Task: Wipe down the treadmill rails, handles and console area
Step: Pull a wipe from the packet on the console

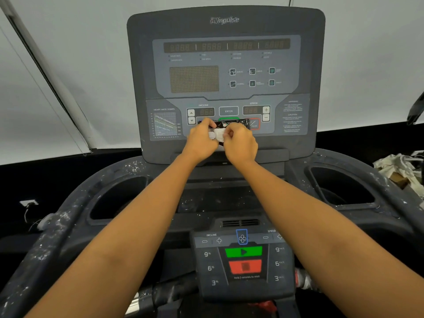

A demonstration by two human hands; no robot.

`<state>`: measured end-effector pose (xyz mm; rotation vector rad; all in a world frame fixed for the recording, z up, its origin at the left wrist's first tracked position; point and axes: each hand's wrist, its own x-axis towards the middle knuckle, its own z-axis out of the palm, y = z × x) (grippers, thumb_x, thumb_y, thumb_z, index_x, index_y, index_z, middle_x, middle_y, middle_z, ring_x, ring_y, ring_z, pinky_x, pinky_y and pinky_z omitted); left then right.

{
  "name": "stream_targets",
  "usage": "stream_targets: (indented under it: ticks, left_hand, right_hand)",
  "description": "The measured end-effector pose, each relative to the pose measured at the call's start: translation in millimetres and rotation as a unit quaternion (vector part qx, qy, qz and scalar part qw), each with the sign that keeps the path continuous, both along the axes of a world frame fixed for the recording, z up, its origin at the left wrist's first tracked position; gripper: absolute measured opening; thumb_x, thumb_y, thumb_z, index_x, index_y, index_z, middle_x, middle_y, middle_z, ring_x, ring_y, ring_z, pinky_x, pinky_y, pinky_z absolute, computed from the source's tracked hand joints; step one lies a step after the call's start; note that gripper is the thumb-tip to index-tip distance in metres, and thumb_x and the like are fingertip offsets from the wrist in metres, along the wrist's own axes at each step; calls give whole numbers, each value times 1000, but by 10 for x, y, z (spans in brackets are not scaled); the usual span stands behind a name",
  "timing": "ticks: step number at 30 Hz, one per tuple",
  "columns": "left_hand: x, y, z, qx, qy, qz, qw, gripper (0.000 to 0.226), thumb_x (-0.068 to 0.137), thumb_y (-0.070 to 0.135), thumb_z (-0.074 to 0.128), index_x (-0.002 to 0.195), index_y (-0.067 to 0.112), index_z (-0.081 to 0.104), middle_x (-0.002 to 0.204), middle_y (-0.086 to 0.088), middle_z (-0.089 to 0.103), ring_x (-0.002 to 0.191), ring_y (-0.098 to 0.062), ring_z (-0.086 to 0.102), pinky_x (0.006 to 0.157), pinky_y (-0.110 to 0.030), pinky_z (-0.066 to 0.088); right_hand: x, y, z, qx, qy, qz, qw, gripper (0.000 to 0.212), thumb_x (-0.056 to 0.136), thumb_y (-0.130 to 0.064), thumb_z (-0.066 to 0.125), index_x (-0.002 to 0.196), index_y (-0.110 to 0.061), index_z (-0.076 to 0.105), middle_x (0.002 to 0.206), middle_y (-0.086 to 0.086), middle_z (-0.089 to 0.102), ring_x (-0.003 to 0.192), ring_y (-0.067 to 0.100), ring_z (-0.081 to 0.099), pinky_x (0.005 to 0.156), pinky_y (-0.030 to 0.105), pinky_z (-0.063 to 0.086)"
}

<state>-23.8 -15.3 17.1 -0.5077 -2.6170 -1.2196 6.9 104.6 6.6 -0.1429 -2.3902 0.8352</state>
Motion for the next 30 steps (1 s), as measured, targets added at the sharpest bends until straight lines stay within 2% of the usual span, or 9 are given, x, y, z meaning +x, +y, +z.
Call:
stream_targets:
  ticks: [5, 7, 11, 16, 19, 22, 25, 27, 30]
  left_hand:
    - [31, 47, -41, 1, 24, 28, 999, 40, 76, 20, 73, 108, 15, 50, 100, -6, 62, 87, -22, 59, 73, -36, 53]
    - [67, 62, -49, -5, 40, 33, 999, 42, 75, 29, 74, 107, 19, 48, 98, -5, 62, 87, -25, 61, 72, -42, 55]
    - [130, 111, -60, -52, 74, 51, 995, 49, 74, 36, 75, 112, 22, 47, 100, -9, 62, 86, -28, 59, 64, -40, 52]
    - [159, 153, -47, -86, 80, 76, 990, 55, 75, 33, 77, 121, 23, 48, 108, -12, 59, 95, -29, 56, 68, -41, 52]
    - [172, 162, -34, -108, 64, 96, 987, 57, 75, 31, 78, 123, 24, 47, 112, -13, 58, 99, -33, 56, 72, -43, 52]
    - [176, 174, -43, -118, 45, 115, 985, 63, 74, 31, 79, 127, 26, 45, 116, -13, 57, 104, -35, 55, 77, -44, 51]
    - [187, 190, -30, -122, 38, 126, 984, 62, 74, 33, 78, 126, 27, 46, 117, -12, 57, 105, -35, 55, 79, -45, 51]
    - [200, 199, -14, -129, 34, 134, 982, 60, 74, 33, 78, 124, 27, 46, 118, -12, 56, 105, -35, 55, 79, -45, 51]
    - [213, 211, 8, -134, 29, 133, 982, 60, 74, 30, 79, 125, 25, 46, 119, -12, 57, 106, -34, 55, 79, -45, 50]
  right_hand:
    - [12, -1, -27, -67, 2, 18, 998, 8, 91, -11, 53, 88, -16, 58, 94, 3, 64, 81, 22, 59, 60, 30, 42]
    - [34, 2, -26, -90, 1, 26, 996, 9, 90, -10, 53, 87, -17, 58, 92, 0, 64, 80, 21, 58, 61, 31, 46]
    - [34, 43, -10, -164, -15, 50, 985, 14, 85, -9, 53, 79, -21, 58, 85, -5, 62, 79, 20, 58, 61, 33, 47]
    - [1, 106, -3, -310, -35, 112, 944, 26, 77, -3, 50, 62, -24, 53, 83, 2, 59, 85, 25, 58, 73, 50, 53]
    - [-46, 135, 105, -395, -92, 112, 907, 21, 86, -5, 46, 72, -18, 54, 97, 16, 62, 98, 36, 60, 77, 50, 53]
    - [-40, 214, 238, -485, -153, 91, 856, 20, 92, -9, 38, 97, -9, 58, 110, 18, 65, 99, 32, 63, 76, 41, 53]
    - [19, 317, 302, -532, -136, 97, 830, 21, 92, -13, 35, 90, -12, 56, 88, 9, 60, 76, 22, 55, 62, 29, 43]
    - [41, 398, 304, -551, -124, 93, 820, 12, 86, -18, 37, 84, -16, 49, 83, 8, 49, 76, 23, 45, 66, 34, 38]
    - [26, 529, 243, -563, -119, 92, 813, 20, 82, -16, 41, 95, -13, 56, 92, 11, 53, 84, 26, 49, 70, 41, 44]
